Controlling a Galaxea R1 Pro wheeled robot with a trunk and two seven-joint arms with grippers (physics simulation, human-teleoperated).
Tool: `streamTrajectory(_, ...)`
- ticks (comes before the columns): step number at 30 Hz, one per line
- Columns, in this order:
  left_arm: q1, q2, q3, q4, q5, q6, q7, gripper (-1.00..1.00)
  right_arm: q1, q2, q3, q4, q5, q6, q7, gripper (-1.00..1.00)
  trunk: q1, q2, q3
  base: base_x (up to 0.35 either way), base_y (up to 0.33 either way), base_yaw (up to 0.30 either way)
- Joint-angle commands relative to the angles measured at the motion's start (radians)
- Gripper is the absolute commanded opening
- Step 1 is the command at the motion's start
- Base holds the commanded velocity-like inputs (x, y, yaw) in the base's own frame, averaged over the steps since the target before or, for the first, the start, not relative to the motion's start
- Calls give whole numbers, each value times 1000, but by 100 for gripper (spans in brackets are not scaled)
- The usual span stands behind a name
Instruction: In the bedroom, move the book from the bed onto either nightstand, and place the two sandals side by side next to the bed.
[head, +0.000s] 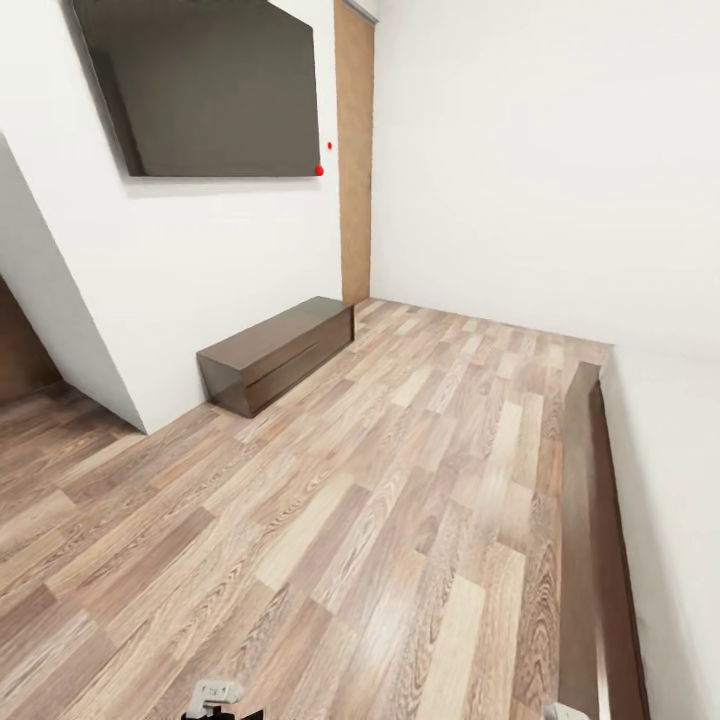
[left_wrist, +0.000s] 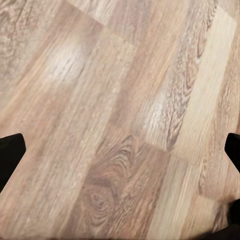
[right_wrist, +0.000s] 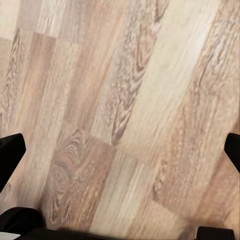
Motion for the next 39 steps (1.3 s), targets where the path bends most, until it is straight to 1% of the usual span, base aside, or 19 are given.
streamTrajectory(1, -1, 0, 5, 2, 2, 0, -5, 100, 0, 0, -9, -1, 10, 2, 5, 100, 0, 0, -1, 0, 0, 290)
streamTrajectory(15, -1, 0, 5, 2, 2, 0, -5, 100, 0, 0, -9, -1, 10, 2, 5, 100, 0, 0, -1, 0, 0, 285)
streamTrajectory(20, -1, 0, 5, 2, 2, 0, -5, 100, 0, 0, -9, -1, 10, 2, 5, 100, 0, 0, -1, 0, 0, 207)
streamTrajectory(25, -1, 0, 5, 2, 2, 0, -5, 100, 0, 0, -9, -1, 9, 2, 5, 100, 0, 0, -1, 0, 0, 72)
streamTrajectory(39, -1, 0, 5, 2, 2, 0, -5, 100, 0, 0, -9, -1, 10, 2, 5, 100, 0, 0, -1, 0, 0, 5)
